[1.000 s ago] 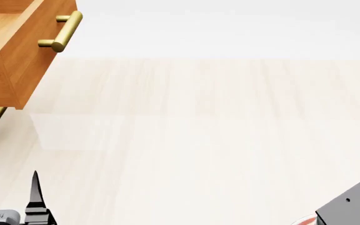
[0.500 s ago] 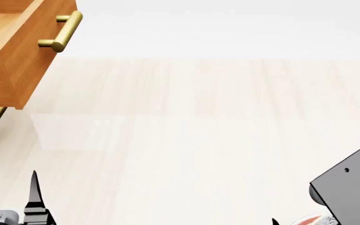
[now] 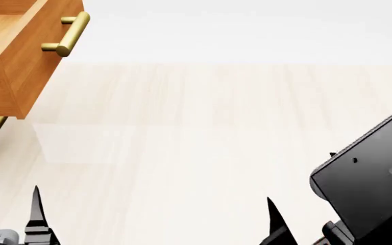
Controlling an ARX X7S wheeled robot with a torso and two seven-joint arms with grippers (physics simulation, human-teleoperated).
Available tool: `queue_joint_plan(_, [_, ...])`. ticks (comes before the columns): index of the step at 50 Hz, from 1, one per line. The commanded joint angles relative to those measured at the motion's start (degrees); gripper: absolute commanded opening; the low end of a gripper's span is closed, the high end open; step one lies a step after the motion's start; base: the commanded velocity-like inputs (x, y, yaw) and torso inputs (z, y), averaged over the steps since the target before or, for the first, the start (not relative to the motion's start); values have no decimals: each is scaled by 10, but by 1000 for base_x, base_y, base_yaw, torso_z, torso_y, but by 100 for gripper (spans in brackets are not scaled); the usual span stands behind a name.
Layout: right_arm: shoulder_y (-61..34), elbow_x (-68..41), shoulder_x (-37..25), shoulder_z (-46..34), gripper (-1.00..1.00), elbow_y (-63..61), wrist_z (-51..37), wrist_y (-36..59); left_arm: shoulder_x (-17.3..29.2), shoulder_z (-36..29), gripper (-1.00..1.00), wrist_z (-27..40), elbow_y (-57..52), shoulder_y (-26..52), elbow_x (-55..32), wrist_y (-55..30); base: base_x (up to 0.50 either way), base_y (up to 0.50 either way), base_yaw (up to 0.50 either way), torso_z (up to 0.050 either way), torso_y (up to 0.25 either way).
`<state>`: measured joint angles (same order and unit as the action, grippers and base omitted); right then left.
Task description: Put the bowl on the plate.
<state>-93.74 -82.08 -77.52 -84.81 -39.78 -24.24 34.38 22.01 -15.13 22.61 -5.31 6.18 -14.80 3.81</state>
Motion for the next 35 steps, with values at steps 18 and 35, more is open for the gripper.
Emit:
queue_joint_plan(18, [-1,73,12,32,100,-26,-41,-78,3,-3,100,3,-3,2,0,0,0,0,0,0,0])
queue_joint_plan(35, [-11,92,9,52,100,-43,-53,-103,6,-3,100,6,-9,6,-2,-7,0,0,0,0,0])
